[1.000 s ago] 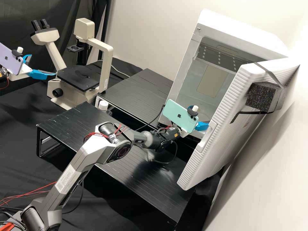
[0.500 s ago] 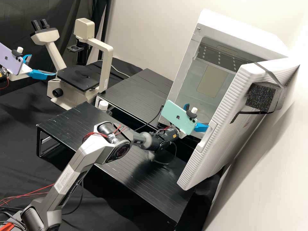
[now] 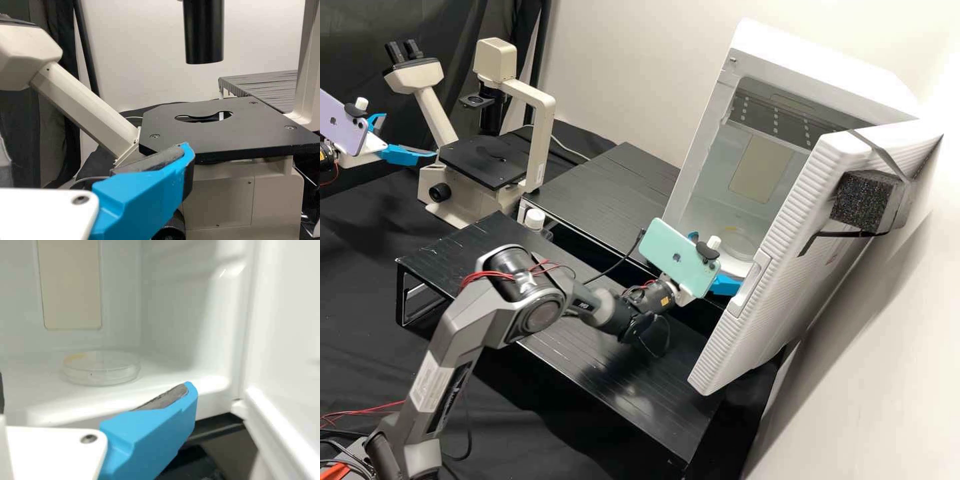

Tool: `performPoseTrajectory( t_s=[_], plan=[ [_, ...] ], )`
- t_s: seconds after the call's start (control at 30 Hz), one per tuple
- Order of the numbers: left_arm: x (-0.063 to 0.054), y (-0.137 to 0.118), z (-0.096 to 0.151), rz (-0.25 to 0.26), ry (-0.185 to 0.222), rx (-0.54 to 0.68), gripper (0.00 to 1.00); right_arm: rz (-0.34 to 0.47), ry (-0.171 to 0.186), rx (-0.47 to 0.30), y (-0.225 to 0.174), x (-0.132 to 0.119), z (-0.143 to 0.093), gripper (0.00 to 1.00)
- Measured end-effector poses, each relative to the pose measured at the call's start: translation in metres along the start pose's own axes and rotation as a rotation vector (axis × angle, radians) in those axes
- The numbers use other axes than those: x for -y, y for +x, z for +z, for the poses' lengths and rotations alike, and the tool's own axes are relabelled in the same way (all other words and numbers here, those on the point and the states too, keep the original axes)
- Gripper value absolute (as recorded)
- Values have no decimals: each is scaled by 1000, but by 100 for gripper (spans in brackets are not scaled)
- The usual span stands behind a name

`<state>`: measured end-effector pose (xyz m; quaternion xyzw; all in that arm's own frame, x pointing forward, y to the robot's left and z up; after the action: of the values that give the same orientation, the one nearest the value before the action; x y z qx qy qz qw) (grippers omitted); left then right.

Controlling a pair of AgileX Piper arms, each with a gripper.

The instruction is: Return the petri dish to the incubator.

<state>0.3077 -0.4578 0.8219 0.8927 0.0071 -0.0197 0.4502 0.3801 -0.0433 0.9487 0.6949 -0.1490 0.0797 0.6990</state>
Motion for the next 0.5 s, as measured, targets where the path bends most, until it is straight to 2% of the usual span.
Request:
performPoseTrajectory(
  t_s=[0.3,0.5],
  plan=[
    [0,0,0,0,0,0,100,139,2,-115,-83,-21,-16,100],
    [0,0,0,0,0,0,100,128,39,-85,-130,-12,-22,100]
  ],
)
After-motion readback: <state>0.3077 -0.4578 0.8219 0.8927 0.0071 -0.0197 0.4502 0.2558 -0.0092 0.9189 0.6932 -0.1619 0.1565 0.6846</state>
